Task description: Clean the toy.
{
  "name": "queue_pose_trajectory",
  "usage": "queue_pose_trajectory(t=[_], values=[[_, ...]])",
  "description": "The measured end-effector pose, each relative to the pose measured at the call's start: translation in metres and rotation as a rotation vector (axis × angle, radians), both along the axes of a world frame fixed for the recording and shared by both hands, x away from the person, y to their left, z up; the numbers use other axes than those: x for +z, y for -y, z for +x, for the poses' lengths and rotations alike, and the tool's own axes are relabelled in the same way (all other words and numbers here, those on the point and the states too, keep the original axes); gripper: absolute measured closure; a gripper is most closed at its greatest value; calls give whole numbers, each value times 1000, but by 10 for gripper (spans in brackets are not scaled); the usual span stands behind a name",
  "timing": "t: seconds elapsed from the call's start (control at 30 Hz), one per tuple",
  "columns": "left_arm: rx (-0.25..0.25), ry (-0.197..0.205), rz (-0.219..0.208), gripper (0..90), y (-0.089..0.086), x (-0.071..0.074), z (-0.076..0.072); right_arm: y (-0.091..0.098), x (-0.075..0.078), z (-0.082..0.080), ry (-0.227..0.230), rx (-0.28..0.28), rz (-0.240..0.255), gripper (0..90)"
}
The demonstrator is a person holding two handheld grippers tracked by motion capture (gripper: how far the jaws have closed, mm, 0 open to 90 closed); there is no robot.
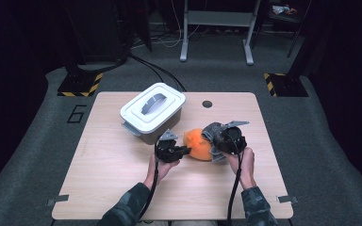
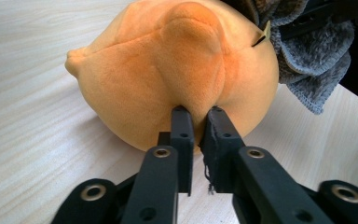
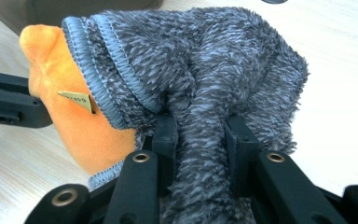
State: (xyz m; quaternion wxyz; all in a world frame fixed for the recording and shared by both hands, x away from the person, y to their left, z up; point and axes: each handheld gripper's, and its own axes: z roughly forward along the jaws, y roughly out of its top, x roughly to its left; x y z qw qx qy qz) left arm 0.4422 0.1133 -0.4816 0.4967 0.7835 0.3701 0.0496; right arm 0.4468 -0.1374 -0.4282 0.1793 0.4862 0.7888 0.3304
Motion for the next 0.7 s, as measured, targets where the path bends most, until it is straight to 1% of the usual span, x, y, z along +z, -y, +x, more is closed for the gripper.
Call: queue_pose_trajectory(t=[0.03,0.07,0.17,0.23,0.27,0.37,0.43,0.47,0.5,0.53,0.57,0.63,0.67,0.7], values=[[2,9,-1,787,0,0,-1,0,0,0,-5,-5,0,698],[2,15,11,763,1,1,-2,0,1,0,-3,-10,-2,697],[4,55,45,650,3,1,-5,0,1,1,-6,-19,-7,698],[2,77,89,556,6,-1,-7,0,1,3,-10,-17,4,697],[-2,86,134,536,7,-2,-7,0,1,3,-9,-23,5,698],[21,121,185,460,12,-6,-9,0,1,5,-11,-21,2,697],[34,161,214,419,15,-6,-9,-1,1,6,-11,-20,5,697],[24,178,240,409,16,-5,-9,0,1,7,-10,-21,4,697],[23,191,253,406,19,-5,-9,0,1,7,-10,-15,5,698],[27,215,272,400,21,-5,-9,1,1,8,-10,-16,5,698],[19,225,285,407,23,-5,-10,1,1,8,-14,-21,7,697],[7,241,296,452,26,-7,-10,2,0,8,-14,-20,18,697],[2,242,295,489,26,-7,-10,2,0,8,-10,-19,15,698],[1,244,292,525,26,-8,-10,2,0,8,-13,-29,24,698]])
